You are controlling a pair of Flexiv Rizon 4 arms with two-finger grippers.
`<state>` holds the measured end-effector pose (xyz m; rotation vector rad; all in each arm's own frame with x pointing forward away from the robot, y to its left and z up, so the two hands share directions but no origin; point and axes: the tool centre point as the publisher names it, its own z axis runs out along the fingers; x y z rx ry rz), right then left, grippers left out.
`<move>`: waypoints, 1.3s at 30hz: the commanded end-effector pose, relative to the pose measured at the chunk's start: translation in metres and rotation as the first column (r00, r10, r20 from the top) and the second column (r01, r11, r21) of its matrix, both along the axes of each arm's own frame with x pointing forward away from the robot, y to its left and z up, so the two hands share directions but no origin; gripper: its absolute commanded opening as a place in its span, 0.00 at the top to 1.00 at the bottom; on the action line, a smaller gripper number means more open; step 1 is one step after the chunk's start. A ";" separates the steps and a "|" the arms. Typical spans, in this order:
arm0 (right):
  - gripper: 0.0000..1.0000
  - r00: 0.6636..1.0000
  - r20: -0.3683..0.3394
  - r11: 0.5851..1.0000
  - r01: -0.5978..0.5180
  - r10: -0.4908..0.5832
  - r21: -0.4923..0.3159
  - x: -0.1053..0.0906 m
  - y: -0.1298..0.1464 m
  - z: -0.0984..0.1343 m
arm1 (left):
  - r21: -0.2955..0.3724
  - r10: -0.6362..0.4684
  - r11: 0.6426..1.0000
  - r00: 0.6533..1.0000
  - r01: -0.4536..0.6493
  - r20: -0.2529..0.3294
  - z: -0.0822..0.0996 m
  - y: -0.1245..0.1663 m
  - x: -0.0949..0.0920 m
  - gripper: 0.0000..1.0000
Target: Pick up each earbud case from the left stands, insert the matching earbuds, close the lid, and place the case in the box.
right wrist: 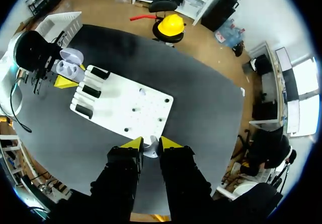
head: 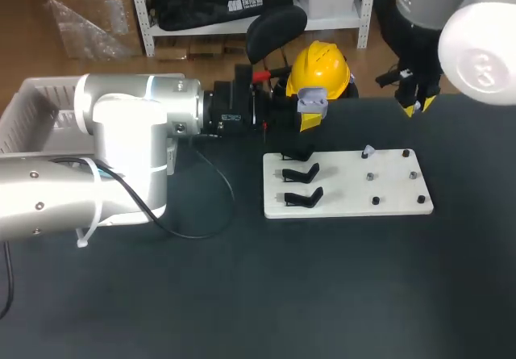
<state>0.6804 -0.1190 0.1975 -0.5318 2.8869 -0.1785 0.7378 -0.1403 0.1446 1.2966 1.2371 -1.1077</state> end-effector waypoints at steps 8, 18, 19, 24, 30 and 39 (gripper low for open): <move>1.00 1.000 0.010 1.000 0.002 -0.002 0.002 -0.005 -0.002 0.002 | -0.007 0.007 1.000 1.000 -0.007 0.007 -0.001 0.000 -0.002 1.00; 1.00 0.792 -0.031 0.779 0.607 -0.610 0.159 0.004 0.036 0.030 | -0.007 0.007 1.000 1.000 -0.007 0.007 -0.001 0.000 -0.002 1.00; 1.00 0.752 -0.024 0.739 0.653 -0.659 0.162 0.005 0.040 0.031 | -0.007 0.007 1.000 1.000 -0.007 0.007 -0.001 0.000 -0.002 1.00; 1.00 0.630 -0.074 0.604 0.768 -0.773 0.212 0.007 0.057 0.025 | -0.007 0.007 1.000 1.000 -0.007 0.007 -0.001 0.000 -0.002 1.00; 1.00 0.671 -0.053 0.645 0.729 -0.740 0.229 0.018 0.086 0.026 | -0.007 0.007 1.000 1.000 -0.007 0.007 -0.001 0.000 -0.002 1.00; 1.00 0.750 -0.019 0.733 0.651 -0.661 0.196 0.039 0.114 0.029 | -0.007 0.007 1.000 1.000 -0.007 0.007 -0.001 0.000 -0.002 1.00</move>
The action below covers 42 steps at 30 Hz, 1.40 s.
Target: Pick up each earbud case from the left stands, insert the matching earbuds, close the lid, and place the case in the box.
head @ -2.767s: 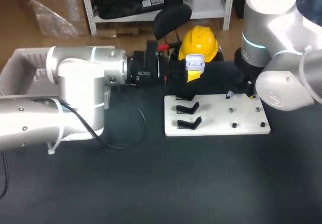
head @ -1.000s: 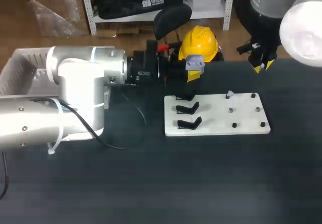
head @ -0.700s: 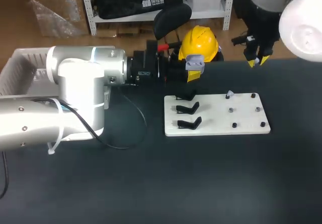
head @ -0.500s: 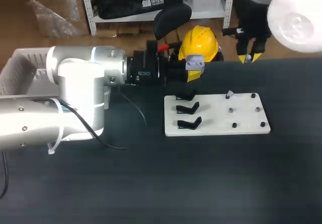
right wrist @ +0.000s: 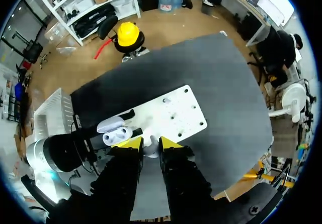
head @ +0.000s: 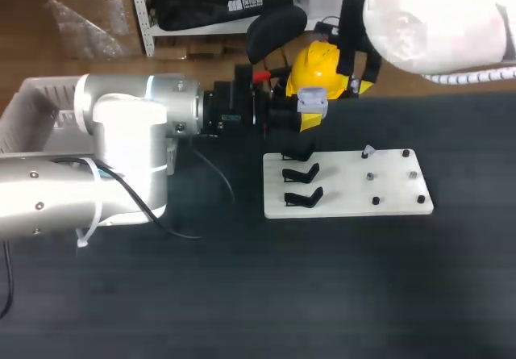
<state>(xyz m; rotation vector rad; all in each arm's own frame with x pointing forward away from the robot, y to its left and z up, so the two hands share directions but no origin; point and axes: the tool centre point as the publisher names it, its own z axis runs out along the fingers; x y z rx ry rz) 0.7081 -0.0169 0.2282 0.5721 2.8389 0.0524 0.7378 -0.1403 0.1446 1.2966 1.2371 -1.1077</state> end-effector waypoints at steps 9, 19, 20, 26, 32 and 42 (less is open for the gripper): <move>1.00 0.997 -0.035 0.995 -0.071 0.069 -0.066 0.024 0.024 -0.005 | -0.007 0.007 1.000 1.000 -0.007 0.007 -0.001 0.000 -0.002 1.00; 1.00 0.994 -0.078 0.994 -0.085 0.080 -0.071 0.019 0.040 -0.015 | -0.007 0.007 1.000 1.000 -0.007 0.007 -0.001 0.000 -0.002 1.00; 1.00 0.994 -0.077 0.994 -0.085 0.080 -0.069 0.019 0.041 -0.016 | -0.007 0.007 1.000 1.000 -0.007 0.007 -0.001 0.000 -0.002 1.00; 1.00 0.996 -0.073 0.997 -0.056 0.052 -0.055 0.016 0.042 -0.017 | -0.007 0.007 1.000 1.000 -0.007 0.007 -0.001 0.000 -0.002 1.00; 1.00 0.995 -0.088 0.998 -0.042 0.037 -0.051 0.013 0.043 -0.021 | -0.007 0.007 1.000 1.000 -0.007 0.007 -0.001 0.000 -0.002 1.00; 1.00 0.996 -0.078 0.997 0.041 -0.046 -0.068 0.011 0.043 -0.024 | -0.007 0.007 1.000 1.000 -0.007 0.007 -0.001 0.000 -0.002 1.00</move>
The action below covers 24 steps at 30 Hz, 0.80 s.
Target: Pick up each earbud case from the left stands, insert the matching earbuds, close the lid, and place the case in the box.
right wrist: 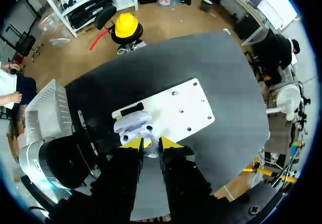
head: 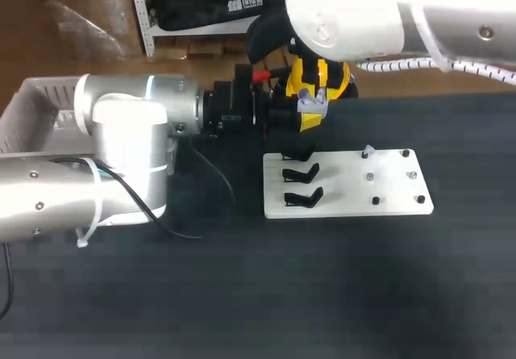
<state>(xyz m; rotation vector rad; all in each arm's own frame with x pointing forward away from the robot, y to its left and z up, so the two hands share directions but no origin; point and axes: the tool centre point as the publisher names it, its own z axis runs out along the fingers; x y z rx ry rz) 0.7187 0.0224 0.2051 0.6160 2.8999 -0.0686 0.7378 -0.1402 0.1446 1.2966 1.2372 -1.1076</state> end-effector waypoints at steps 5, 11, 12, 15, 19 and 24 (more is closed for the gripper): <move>1.00 1.000 0.007 1.000 0.024 -0.024 0.002 0.002 0.006 -0.002 | -0.007 0.007 1.000 1.000 -0.007 0.007 -0.001 0.000 -0.002 1.00; 1.00 1.000 0.006 1.000 0.015 -0.015 -0.018 0.004 0.010 -0.004 | -0.007 0.007 1.000 1.000 -0.007 0.007 -0.001 0.000 -0.002 1.00; 1.00 1.000 0.006 1.000 0.016 -0.016 -0.018 0.005 0.010 -0.005 | -0.007 0.007 1.000 1.000 -0.007 0.007 -0.001 0.000 -0.002 1.00; 1.00 1.000 0.004 1.000 0.018 -0.018 -0.018 0.005 0.010 -0.006 | -0.007 0.007 1.000 1.000 -0.007 0.007 -0.001 0.000 -0.002 1.00; 1.00 1.000 0.010 0.999 0.019 -0.019 -0.030 0.006 0.011 -0.006 | -0.007 0.007 1.000 1.000 -0.007 0.007 -0.001 0.000 -0.002 1.00; 1.00 1.000 0.013 0.999 0.023 -0.023 -0.039 0.007 0.010 -0.006 | -0.007 0.007 1.000 1.000 -0.007 0.007 -0.001 0.000 -0.002 1.00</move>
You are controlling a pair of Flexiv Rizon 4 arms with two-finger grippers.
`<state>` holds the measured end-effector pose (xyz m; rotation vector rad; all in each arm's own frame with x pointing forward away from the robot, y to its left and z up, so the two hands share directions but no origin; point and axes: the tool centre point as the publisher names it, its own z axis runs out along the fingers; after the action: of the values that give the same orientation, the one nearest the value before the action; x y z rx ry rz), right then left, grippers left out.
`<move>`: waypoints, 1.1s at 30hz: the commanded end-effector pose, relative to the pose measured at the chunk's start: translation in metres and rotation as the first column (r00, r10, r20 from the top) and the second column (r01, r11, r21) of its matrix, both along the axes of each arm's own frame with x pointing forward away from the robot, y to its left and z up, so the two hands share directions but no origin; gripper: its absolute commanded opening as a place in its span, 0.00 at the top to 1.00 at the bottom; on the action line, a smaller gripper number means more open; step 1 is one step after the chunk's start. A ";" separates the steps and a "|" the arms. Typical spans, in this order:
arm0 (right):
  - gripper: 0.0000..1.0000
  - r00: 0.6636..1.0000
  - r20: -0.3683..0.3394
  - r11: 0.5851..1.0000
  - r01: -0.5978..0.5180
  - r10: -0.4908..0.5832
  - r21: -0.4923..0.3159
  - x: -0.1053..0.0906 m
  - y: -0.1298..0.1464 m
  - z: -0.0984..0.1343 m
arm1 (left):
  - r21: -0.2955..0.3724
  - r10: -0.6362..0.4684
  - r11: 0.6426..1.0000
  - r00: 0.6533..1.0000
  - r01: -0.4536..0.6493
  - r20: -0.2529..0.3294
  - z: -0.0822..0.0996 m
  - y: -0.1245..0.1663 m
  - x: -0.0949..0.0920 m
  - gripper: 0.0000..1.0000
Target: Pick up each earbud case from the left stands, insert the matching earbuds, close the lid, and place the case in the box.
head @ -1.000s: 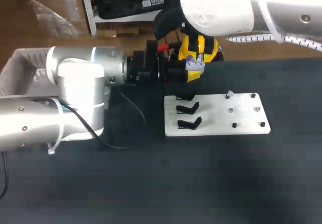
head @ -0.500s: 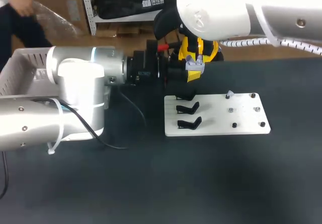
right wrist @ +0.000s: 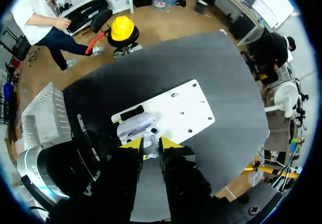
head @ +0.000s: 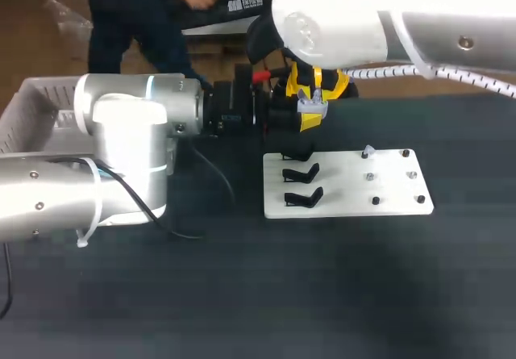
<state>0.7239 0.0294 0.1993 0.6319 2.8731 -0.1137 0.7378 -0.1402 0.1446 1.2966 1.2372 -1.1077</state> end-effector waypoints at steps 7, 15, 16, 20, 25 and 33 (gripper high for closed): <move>1.00 1.000 -0.008 1.000 0.015 -0.015 -0.003 0.004 -0.001 -0.003 | -0.007 0.007 1.000 1.000 -0.007 0.007 -0.001 0.000 -0.002 1.00; 1.00 1.000 -0.007 1.000 0.019 -0.019 -0.001 0.007 -0.003 -0.004 | -0.007 0.007 1.000 1.000 -0.007 0.007 -0.001 0.000 -0.002 1.00; 1.00 1.000 -0.007 1.000 0.018 -0.018 0.000 0.007 -0.003 -0.004 | -0.007 0.007 1.000 1.000 -0.007 0.007 -0.001 0.000 -0.002 1.00; 1.00 1.000 -0.009 1.000 0.016 -0.016 0.002 0.008 -0.004 -0.005 | -0.007 0.007 1.000 1.000 -0.007 0.007 -0.001 0.000 -0.002 1.00; 1.00 1.000 -0.013 1.000 0.012 -0.012 0.000 0.010 -0.003 -0.007 | -0.007 0.007 1.000 1.000 -0.007 0.007 -0.001 0.000 -0.002 1.00; 1.00 1.000 -0.021 1.000 0.011 -0.011 0.005 0.010 -0.003 -0.011 | -0.007 0.007 1.000 1.000 -0.007 0.007 -0.001 0.000 -0.002 1.00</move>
<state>0.7302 0.0251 0.1899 0.6481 2.8863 -0.1084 0.7378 -0.1403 0.1446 1.2967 1.2371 -1.1078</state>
